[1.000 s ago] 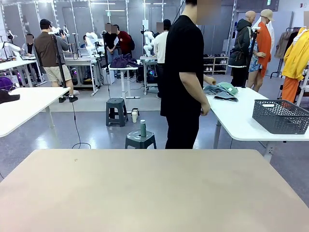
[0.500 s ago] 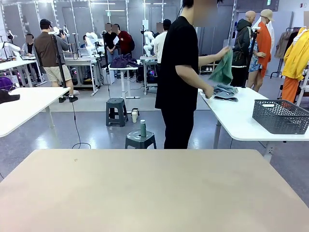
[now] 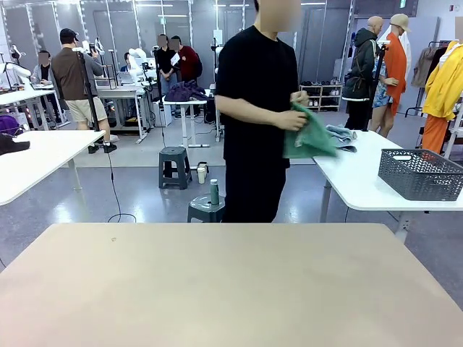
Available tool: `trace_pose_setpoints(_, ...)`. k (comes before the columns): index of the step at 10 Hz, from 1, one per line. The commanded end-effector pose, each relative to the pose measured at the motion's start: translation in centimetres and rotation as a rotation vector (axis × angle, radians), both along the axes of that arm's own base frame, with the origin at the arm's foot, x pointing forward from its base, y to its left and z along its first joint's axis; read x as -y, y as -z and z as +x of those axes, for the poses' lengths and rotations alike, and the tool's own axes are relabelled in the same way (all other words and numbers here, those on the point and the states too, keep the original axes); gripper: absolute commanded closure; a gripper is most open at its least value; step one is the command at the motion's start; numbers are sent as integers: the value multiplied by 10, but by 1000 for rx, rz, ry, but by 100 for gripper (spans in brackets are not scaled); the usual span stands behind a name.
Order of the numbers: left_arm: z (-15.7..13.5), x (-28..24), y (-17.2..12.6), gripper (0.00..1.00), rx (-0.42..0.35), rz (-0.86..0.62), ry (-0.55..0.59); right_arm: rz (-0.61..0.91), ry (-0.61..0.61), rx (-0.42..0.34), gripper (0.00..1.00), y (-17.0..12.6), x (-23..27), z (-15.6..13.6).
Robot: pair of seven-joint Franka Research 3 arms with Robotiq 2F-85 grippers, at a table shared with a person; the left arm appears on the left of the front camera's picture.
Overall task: Fold the towels and place them in the basket.
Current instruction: When a person lays out a Towel with hook on the table, fold it in half twice.
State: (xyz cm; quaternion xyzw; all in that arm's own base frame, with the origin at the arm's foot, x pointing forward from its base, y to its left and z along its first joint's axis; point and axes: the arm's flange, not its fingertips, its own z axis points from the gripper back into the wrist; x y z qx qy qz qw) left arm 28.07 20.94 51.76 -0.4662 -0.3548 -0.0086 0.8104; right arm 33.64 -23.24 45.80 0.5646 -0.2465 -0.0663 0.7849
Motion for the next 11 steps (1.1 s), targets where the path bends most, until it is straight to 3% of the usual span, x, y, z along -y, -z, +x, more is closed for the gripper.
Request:
trace_pose_setpoints(1, 1, 1, 0, 0, 21, -6, 9, 8, -3, 6, 0, 0, 1, 0)
trace_pose_setpoints(11, 1, 1, 0, 0, 21, -6, 9, 8, -3, 6, 0, 0, 1, 0)
